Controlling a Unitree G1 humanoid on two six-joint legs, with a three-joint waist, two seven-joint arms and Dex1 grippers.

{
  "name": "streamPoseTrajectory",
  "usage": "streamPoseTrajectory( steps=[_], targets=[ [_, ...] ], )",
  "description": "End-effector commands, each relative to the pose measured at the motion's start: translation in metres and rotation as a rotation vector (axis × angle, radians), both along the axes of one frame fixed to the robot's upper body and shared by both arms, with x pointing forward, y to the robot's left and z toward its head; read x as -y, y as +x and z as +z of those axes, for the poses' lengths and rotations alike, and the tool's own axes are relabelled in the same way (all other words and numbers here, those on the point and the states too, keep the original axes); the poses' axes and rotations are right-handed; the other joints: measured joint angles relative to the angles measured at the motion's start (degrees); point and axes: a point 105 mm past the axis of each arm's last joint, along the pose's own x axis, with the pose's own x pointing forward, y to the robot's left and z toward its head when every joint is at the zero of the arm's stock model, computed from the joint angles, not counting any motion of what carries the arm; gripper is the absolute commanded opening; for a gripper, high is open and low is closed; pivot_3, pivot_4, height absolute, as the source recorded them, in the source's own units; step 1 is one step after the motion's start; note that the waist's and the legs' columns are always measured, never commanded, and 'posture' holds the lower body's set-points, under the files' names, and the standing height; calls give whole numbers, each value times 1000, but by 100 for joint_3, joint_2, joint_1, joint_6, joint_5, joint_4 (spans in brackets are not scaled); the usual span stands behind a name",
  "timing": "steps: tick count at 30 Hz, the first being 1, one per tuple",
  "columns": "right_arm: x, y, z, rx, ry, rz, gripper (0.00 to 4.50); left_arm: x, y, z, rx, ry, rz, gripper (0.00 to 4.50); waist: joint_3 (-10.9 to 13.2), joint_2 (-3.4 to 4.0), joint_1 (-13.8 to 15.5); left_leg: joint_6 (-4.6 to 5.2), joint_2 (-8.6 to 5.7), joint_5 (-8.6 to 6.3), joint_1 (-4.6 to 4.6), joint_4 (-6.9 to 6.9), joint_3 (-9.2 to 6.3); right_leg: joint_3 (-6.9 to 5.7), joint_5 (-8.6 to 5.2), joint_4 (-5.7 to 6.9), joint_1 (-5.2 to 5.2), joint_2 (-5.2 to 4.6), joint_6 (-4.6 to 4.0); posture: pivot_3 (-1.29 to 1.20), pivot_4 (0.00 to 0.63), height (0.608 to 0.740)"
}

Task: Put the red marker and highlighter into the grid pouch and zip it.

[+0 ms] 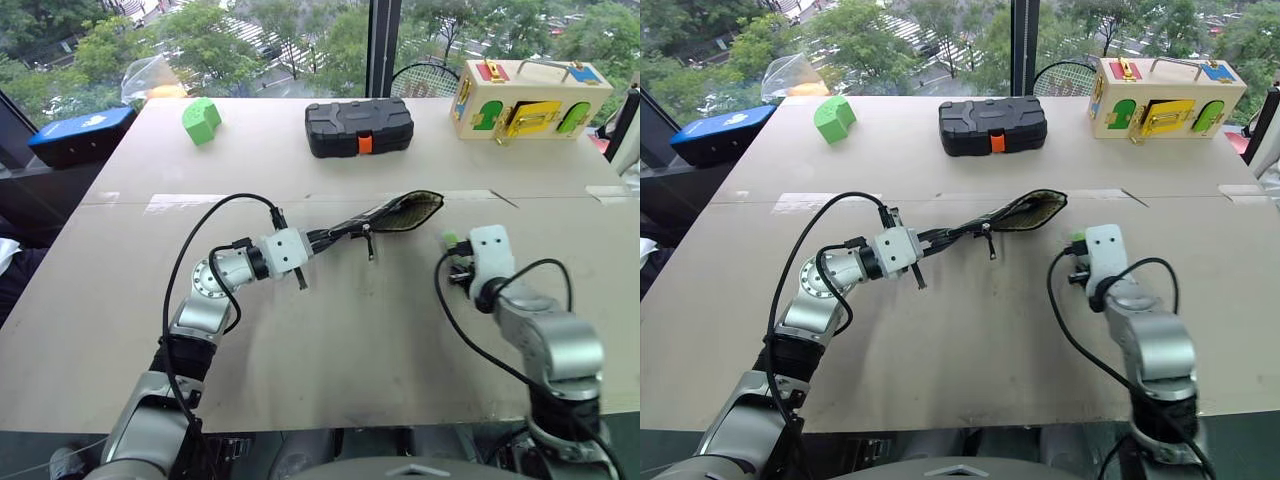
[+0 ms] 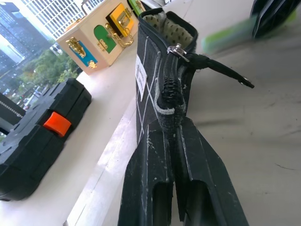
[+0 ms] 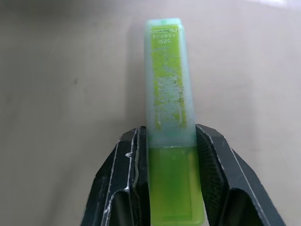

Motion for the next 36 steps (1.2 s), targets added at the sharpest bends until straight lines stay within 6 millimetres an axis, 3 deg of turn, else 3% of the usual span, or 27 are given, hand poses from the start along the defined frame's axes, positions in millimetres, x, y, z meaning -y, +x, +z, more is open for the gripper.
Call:
streamPoseTrajectory(
  steps=[1, 6, 8, 20, 26, 28, 31, 32, 33, 36],
  targets=[
    [-4, -24, 35, 19, -35, 274, 749, 6, -4, 13, 58, -20, -49, 0, 2, 3, -5, 0, 0, 0, 2, -4, 0, -1, 0, -1, 1, 0, 0, 0, 150, 740],
    [-4, -31, 66, -15, -143, 477, 749, 12, -4, 13, 67, -7, -90, 0, 0, -5, -27, 3, 7, -2, 12, 4, 4, -4, 0, -2, 21, 5, 1, 0, 150, 740],
    [-11, -24, 72, -26, -155, 523, 749, 16, -5, 13, 74, -2, -112, 0, 1, -5, -23, 4, 9, -2, 11, 8, 4, -5, 0, -1, 23, 3, 2, 0, 150, 740],
    [-29, 1, 74, -73, -317, 653, 749, 28, -19, 14, 125, 26, -201, 0, 6, -14, 119, 7, 8, -4, -7, 12, -2, -12, 0, -14, 17, -7, 2, 0, 150, 740],
    [-56, 28, 71, -53, -323, 742, 749, 35, -26, 12, 130, 32, -240, 0, 7, -13, 97, 7, 8, -4, 0, 13, 3, -6, 0, -9, 16, -5, 2, 0, 150, 740],
    [-60, 33, 70, -57, -296, 761, 1766, 35, -24, 14, 125, 18, -229, 0, 6, -15, 132, 7, 8, -4, -4, 11, 1, -8, 0, -10, 8, -5, 2, 0, 150, 740],
    [-55, 38, 76, -33, -301, 734, 2931, 34, -22, 16, 120, 12, -212, 0, 6, -14, 142, 7, 6, -4, -14, 12, -3, -12, 0, -13, 3, -6, 1, 0, 150, 740],
    [-53, 35, 81, -34, -278, 733, 3568, 33, -21, 16, 118, 11, -205, 0, 6, -14, 140, 7, 5, -4, -18, 13, -3, -12, 0, -13, 0, -7, 1, 0, 150, 740],
    [-51, 28, 87, -45, -227, 732, 3855, 31, -20, 17, 110, 5, -191, 0, 6, -14, 136, 6, 4, -4, -20, 14, -3, -11, 1, -12, -3, -7, 1, 0, 150, 740],
    [-43, 13, 103, -46, -117, 705, 3855, 27, -16, 17, 95, -5, -153, 0, 6, -14, 143, 6, 5, -4, -21, 14, -6, -11, 1, -10, -3, -7, 1, 0, 150, 740]
  ],
)
